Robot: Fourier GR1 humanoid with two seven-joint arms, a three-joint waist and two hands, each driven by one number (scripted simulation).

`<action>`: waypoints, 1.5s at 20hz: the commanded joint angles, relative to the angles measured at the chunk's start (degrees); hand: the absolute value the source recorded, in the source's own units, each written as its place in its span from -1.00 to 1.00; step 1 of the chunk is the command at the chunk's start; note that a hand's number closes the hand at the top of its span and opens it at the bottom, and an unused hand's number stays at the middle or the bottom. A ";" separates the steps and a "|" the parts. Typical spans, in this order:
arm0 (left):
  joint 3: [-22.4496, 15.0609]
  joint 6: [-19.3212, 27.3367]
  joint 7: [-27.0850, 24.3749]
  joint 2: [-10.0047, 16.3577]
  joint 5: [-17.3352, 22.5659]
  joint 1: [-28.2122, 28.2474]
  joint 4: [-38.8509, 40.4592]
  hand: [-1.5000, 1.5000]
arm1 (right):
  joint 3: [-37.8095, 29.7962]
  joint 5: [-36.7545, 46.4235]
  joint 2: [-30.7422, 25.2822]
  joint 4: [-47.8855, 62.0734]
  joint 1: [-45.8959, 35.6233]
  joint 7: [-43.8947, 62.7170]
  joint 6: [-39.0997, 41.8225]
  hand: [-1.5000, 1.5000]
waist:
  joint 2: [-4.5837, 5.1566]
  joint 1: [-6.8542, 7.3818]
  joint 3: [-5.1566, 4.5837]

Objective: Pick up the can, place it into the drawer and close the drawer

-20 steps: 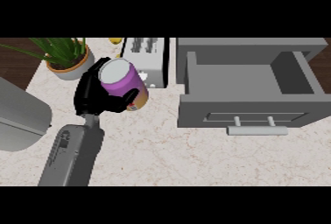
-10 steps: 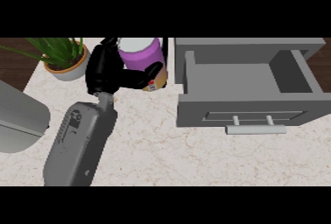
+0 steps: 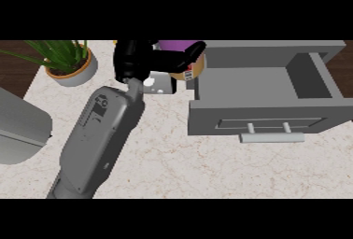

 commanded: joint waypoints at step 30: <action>-15.37 11.95 -13.97 -0.02 26.83 -30.74 39.49 1.00 | 1.88 0.04 -0.01 -2.41 -4.04 3.05 -1.32 -1.00 | 0.78 -3.39 0.06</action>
